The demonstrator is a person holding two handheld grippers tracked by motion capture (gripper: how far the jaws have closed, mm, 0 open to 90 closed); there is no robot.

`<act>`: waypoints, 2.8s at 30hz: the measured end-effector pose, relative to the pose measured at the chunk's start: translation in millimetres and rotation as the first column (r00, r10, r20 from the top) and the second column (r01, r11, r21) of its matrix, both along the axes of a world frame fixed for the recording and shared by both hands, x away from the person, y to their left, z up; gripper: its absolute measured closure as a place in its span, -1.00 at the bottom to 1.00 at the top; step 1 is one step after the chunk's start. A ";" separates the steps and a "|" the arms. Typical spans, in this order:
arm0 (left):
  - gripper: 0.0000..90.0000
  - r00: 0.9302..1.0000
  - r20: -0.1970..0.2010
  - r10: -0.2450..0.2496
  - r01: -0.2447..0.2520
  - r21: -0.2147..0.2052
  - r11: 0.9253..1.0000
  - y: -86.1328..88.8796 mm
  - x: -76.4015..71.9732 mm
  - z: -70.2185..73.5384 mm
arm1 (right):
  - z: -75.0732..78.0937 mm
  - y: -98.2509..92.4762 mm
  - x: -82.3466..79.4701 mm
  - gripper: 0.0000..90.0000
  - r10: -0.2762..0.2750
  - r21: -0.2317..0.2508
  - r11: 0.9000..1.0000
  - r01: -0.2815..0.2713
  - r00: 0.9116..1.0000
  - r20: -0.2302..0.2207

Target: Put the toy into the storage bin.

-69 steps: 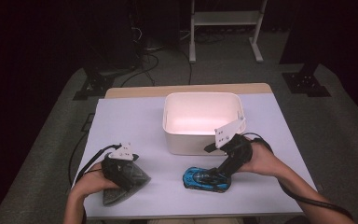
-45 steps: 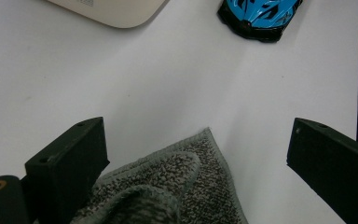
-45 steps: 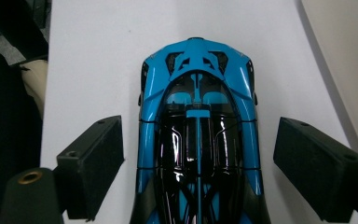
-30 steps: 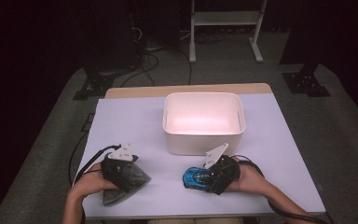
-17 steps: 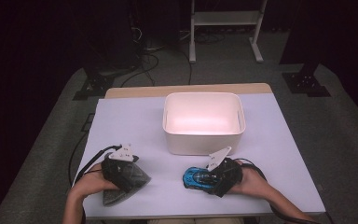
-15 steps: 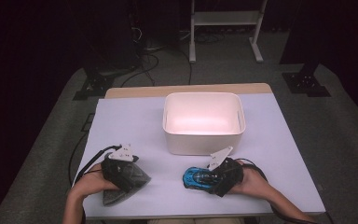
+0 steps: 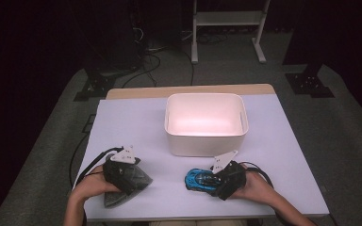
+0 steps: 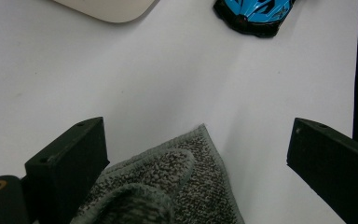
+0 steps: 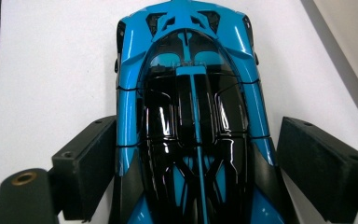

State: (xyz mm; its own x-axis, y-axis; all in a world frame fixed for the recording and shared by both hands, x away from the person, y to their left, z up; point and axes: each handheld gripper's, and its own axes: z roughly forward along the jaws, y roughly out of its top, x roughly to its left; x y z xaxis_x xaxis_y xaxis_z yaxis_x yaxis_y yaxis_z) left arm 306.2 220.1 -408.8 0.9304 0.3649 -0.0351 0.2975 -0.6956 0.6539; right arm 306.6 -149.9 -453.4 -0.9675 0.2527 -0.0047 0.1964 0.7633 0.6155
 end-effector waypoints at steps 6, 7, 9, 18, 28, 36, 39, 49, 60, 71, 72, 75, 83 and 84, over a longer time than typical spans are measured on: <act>-0.91 1.000 0.001 0.000 0.000 -0.002 1.000 -0.1 -0.1 0.2 | -0.8 -0.9 -0.5 -0.71 -0.004 0.013 1.000 0.004 1.000 -0.003; -0.91 1.000 0.001 0.000 0.000 -0.002 1.000 -0.1 -0.1 0.2 | -0.4 -0.7 0.0 -0.71 0.001 0.006 1.000 -0.001 1.000 -0.001; -0.91 1.000 0.001 0.000 0.000 -0.003 1.000 -0.4 -0.2 0.1 | 0.3 0.3 0.6 -0.70 0.004 -0.004 1.000 -0.004 1.000 -0.001; -0.91 1.000 0.000 0.000 0.000 -0.003 1.000 -1.0 -0.4 0.2 | 3.1 0.4 -2.9 -0.48 0.005 -0.006 1.000 -0.005 1.000 -0.001; -0.91 1.000 0.003 -0.002 0.002 -0.003 1.000 0.4 -0.2 0.7 | 4.4 -1.5 0.6 -0.44 0.024 0.005 1.000 -0.024 0.999 -0.026; -0.91 1.000 0.001 0.001 -0.001 -0.005 1.000 1.9 -0.3 1.2 | 4.3 -2.9 2.6 -0.44 0.042 0.017 0.999 -0.041 0.999 -0.031; -0.91 1.000 0.003 0.004 -0.004 -0.007 1.000 2.6 -0.3 1.3 | 5.4 -3.9 4.5 -0.44 0.045 0.035 0.998 -0.043 0.998 -0.046; -0.91 1.000 0.001 0.003 -0.003 -0.010 1.000 2.8 0.0 0.4 | 19.5 -4.0 3.9 -0.44 0.060 0.081 0.995 -0.055 0.996 -0.066; -0.91 1.000 0.001 0.003 -0.003 -0.020 1.000 3.3 0.2 -0.3 | 57.3 -4.7 -0.4 -0.44 0.116 0.126 0.986 -0.107 0.991 -0.072; -0.91 1.000 -0.001 0.010 -0.010 -0.034 0.999 6.3 1.0 0.0 | 110.8 -4.2 -5.9 -0.44 0.166 0.141 0.977 -0.159 0.985 -0.043; -0.91 1.000 -0.001 0.009 -0.009 -0.037 0.999 6.7 1.1 -0.1 | 120.9 -3.7 -4.9 -0.44 0.171 0.130 0.978 -0.165 0.985 -0.036; -0.91 1.000 0.000 0.010 -0.010 -0.043 0.999 7.5 1.5 -0.4 | 129.4 -3.3 -3.3 -0.44 0.178 0.122 0.977 -0.173 0.984 -0.029; -0.91 1.000 -0.002 0.014 -0.015 -0.070 0.997 10.6 1.9 -1.2 | 172.0 0.8 9.5 -0.44 0.194 0.107 0.975 -0.193 0.981 0.003; -0.91 1.000 0.000 0.015 -0.015 -0.073 0.997 10.8 2.0 -1.3 | 172.0 0.8 9.5 -0.44 0.194 0.107 0.975 -0.193 0.981 0.003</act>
State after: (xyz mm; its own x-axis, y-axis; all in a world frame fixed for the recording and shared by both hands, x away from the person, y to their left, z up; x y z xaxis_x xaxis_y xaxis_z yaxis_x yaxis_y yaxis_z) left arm 308.1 230.9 -410.1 0.9247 0.3757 -0.0620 0.3077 -0.6415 0.7027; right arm 316.2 -149.1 -281.4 -0.9981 0.0592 0.0190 0.0558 0.7174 0.6944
